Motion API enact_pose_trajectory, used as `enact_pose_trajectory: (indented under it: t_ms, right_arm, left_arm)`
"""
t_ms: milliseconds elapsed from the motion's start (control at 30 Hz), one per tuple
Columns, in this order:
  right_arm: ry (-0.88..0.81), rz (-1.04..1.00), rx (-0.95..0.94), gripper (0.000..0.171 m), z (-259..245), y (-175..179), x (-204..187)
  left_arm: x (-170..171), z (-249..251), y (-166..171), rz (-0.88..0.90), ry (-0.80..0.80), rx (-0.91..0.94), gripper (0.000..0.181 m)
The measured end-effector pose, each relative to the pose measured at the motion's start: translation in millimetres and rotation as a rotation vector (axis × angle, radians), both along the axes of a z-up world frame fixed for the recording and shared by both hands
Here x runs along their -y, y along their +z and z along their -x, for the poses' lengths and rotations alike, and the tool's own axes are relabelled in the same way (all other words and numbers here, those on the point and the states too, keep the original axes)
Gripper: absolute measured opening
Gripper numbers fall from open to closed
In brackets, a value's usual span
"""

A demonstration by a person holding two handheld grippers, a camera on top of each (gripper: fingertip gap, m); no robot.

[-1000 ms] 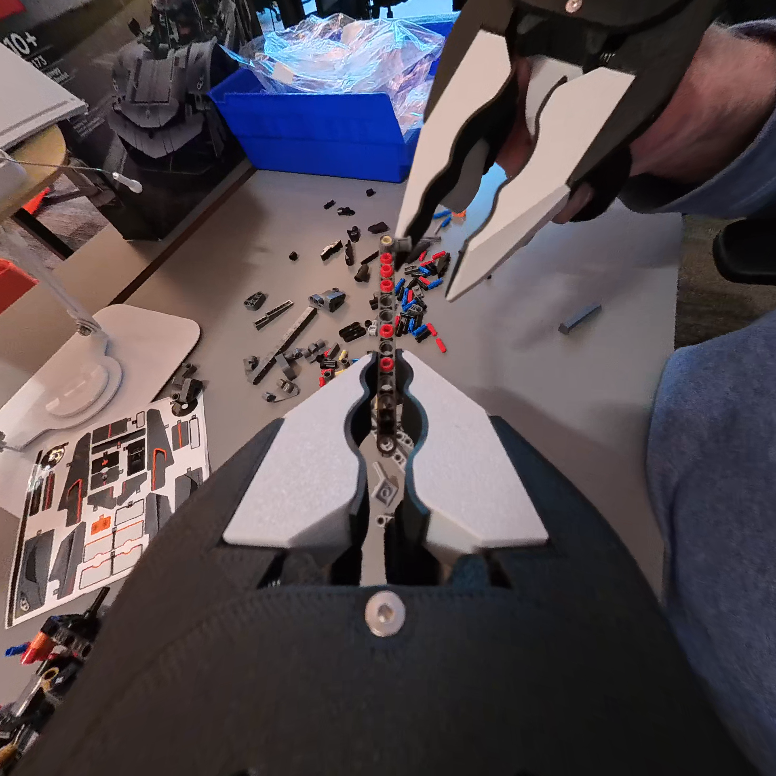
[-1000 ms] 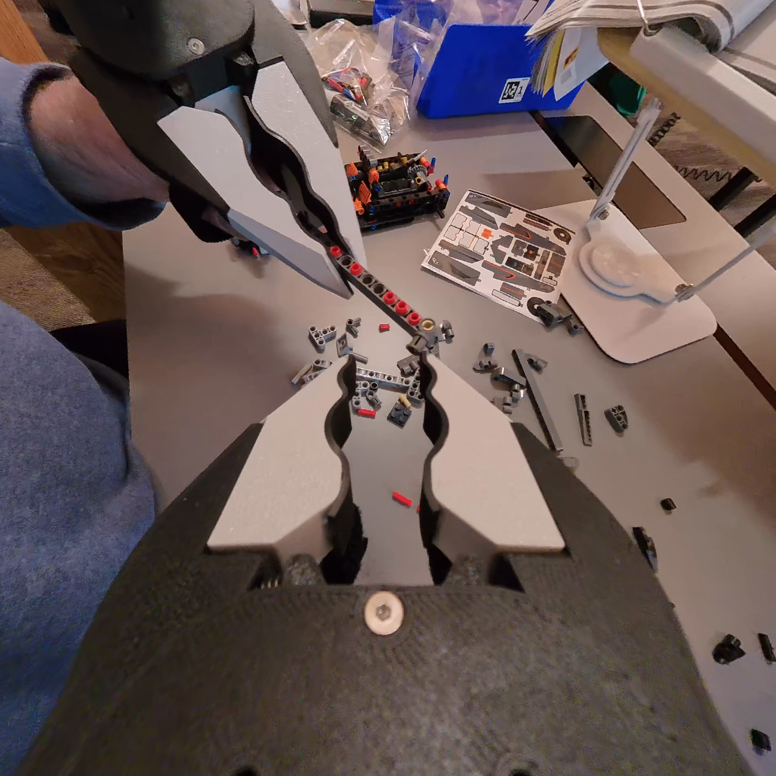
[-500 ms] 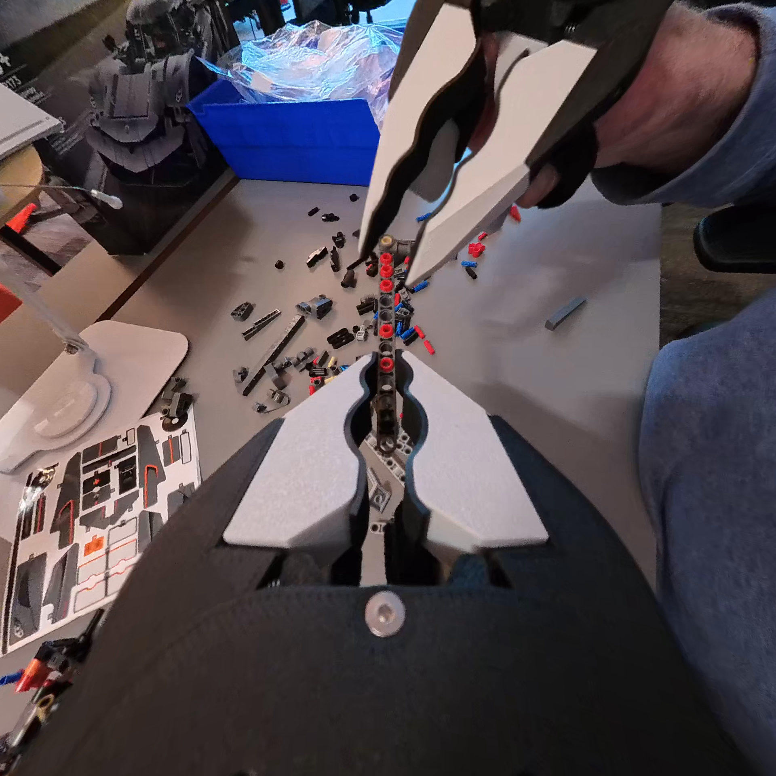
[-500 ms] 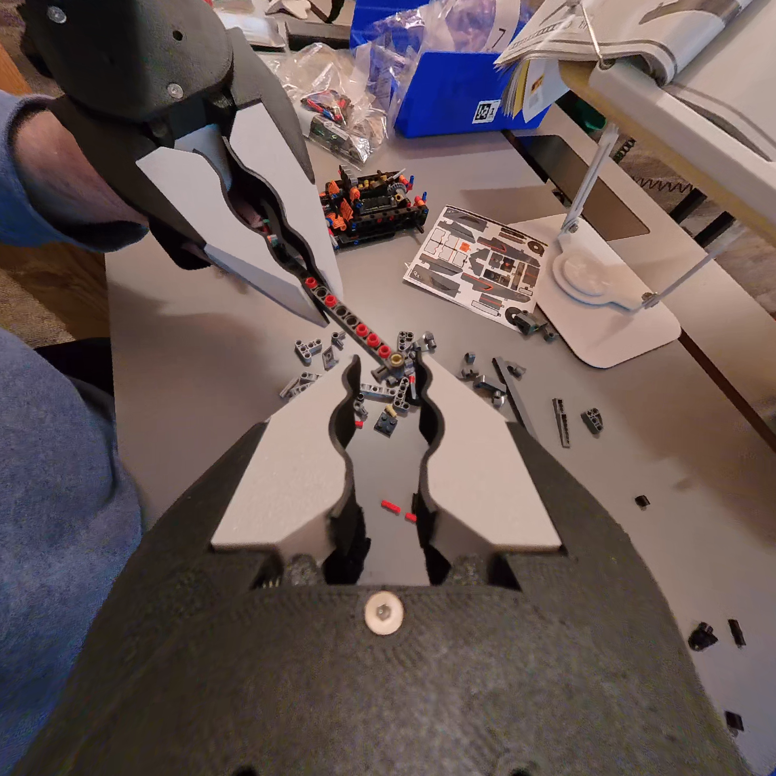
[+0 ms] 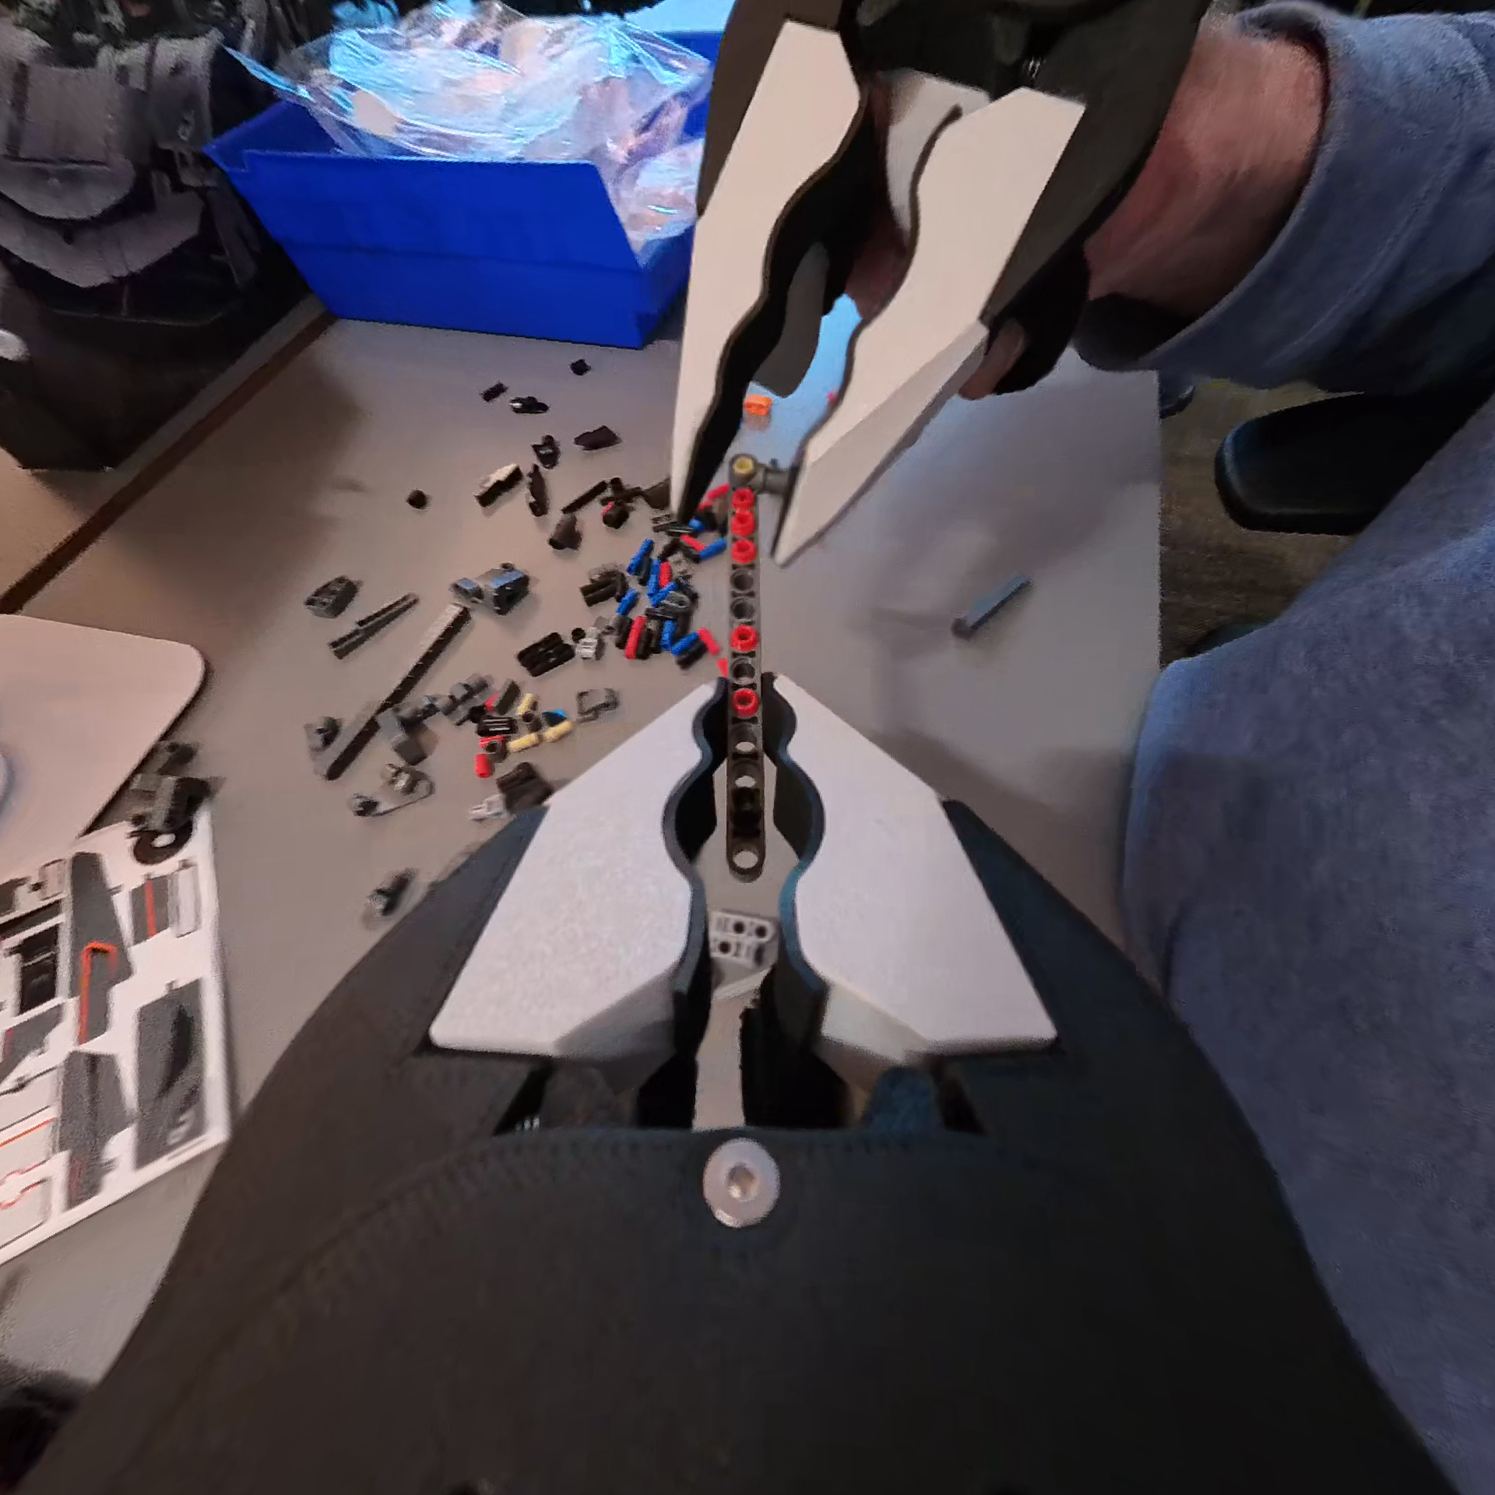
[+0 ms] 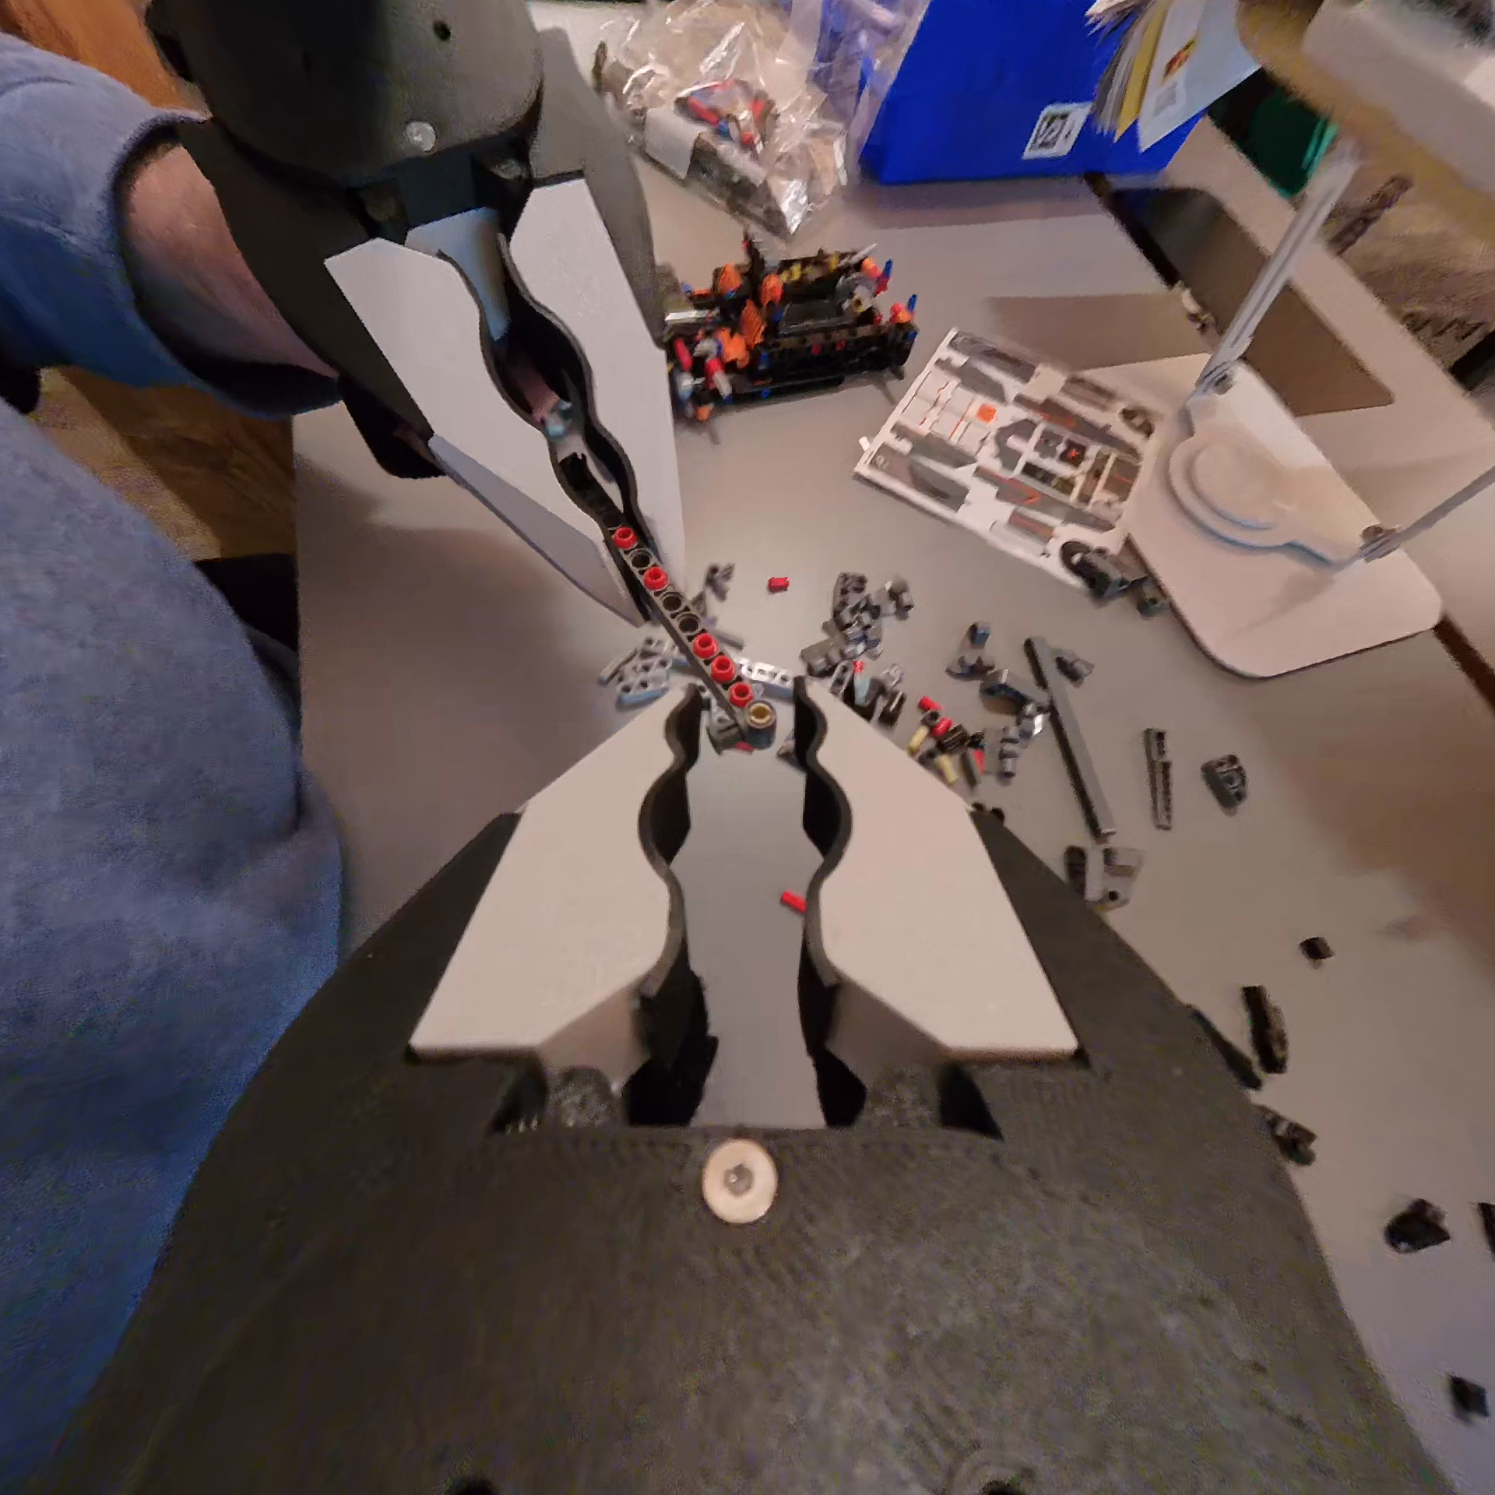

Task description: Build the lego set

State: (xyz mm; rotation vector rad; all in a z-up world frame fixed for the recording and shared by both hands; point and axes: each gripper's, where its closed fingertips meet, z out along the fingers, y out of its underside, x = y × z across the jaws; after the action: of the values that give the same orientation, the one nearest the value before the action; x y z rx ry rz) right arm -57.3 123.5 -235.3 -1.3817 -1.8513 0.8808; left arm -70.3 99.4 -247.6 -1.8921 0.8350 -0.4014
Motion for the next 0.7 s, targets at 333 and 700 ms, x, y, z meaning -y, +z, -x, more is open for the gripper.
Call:
enact_pose_trajectory:
  t_ms: [333, 700]
  right_arm:
    - [-0.06, -0.021, 0.109, 0.04, -52.7, -32.3, -12.7]
    - [-0.043, 0.009, 0.106, 0.039, -72.5, -50.1, -12.6]
  left_arm:
    - [8.8, -41.7, -64.0, 0.17, 0.042, -0.061, 0.004]
    - [-0.6, -42.1, -106.0, 0.264, 0.123, -0.194, 0.005]
